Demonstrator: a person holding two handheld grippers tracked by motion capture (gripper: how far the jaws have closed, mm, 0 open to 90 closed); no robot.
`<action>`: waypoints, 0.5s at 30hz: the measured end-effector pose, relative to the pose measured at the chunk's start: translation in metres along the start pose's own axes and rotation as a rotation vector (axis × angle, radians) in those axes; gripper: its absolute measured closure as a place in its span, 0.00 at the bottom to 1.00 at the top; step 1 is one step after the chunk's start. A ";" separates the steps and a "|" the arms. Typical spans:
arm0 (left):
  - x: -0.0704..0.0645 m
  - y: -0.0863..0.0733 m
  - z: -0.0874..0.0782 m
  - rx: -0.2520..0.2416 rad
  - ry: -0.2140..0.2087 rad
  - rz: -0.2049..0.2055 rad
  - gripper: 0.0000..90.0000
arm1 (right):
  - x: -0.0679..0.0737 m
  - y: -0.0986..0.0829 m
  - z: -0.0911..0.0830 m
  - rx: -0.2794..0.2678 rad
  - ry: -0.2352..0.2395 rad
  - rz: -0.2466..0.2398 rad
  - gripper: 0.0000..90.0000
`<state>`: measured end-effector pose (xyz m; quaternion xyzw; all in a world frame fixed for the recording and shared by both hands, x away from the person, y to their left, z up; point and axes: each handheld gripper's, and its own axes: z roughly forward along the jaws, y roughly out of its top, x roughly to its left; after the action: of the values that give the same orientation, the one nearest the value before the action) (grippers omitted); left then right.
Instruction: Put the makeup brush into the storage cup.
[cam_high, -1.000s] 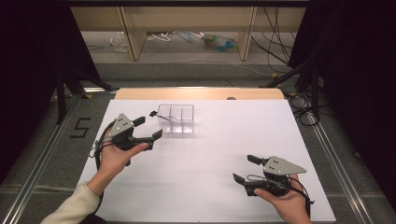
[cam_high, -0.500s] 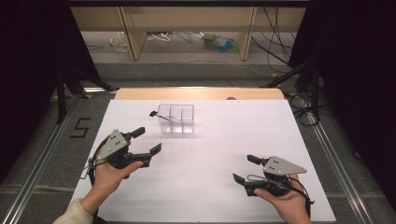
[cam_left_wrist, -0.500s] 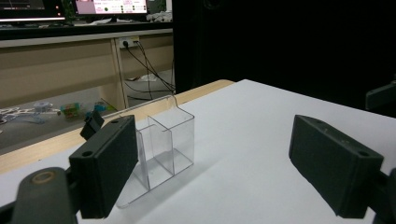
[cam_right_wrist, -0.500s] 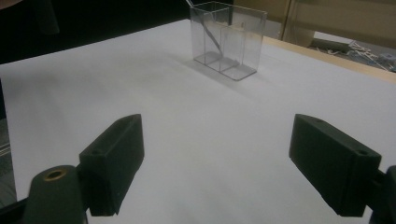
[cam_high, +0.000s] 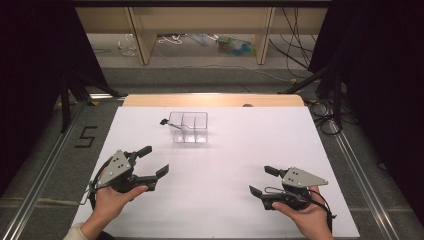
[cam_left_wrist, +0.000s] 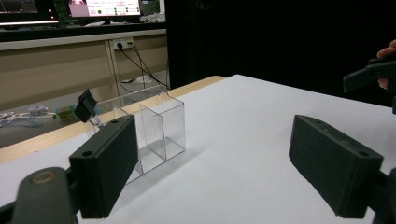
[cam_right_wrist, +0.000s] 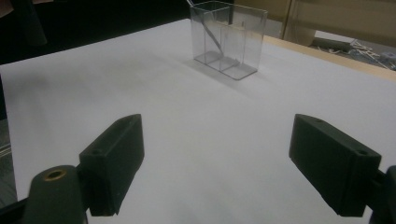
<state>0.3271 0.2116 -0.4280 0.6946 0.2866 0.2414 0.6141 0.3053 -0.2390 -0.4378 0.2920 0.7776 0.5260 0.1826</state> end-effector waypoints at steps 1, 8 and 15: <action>-0.001 -0.001 -0.001 -0.003 0.000 -0.017 0.17 | 0.000 0.000 0.000 -0.001 0.001 -0.001 0.21; -0.002 -0.003 -0.008 -0.002 0.004 -0.011 0.17 | -0.001 0.000 0.000 -0.005 -0.006 0.002 0.21; -0.003 -0.006 -0.010 0.018 0.008 -0.012 0.17 | -0.001 0.000 0.000 0.002 -0.002 0.010 0.21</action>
<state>0.3172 0.2168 -0.4327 0.6972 0.2955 0.2380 0.6082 0.3059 -0.2395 -0.4380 0.2966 0.7765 0.5258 0.1807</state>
